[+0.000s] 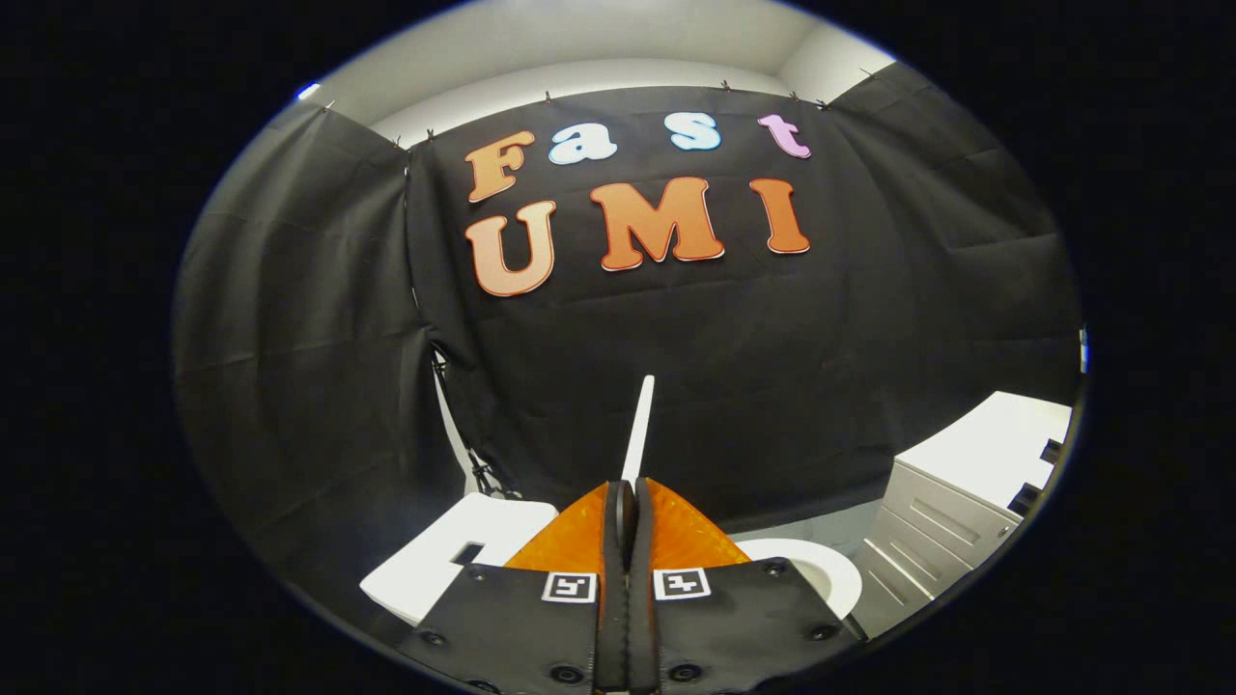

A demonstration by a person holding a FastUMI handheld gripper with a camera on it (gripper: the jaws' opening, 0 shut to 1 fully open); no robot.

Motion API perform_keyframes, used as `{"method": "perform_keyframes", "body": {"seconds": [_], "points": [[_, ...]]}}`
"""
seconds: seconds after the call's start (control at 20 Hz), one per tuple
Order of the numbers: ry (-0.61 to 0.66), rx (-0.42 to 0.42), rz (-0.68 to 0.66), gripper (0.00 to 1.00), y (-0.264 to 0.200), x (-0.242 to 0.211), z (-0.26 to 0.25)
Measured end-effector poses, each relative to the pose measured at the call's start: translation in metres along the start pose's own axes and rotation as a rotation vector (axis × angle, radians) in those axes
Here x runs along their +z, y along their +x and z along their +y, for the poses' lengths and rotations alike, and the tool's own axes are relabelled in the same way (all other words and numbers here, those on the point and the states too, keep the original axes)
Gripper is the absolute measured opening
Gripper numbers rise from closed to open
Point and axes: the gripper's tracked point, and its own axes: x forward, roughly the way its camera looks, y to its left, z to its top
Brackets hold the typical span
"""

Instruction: Open the toilet lid.

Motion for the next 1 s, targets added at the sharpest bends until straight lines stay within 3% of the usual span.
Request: {"method": "perform_keyframes", "body": {"seconds": [1.0], "points": [[-0.062, 0.152, 0.033, 0.08, 0.002, -0.015, 0.130]]}}
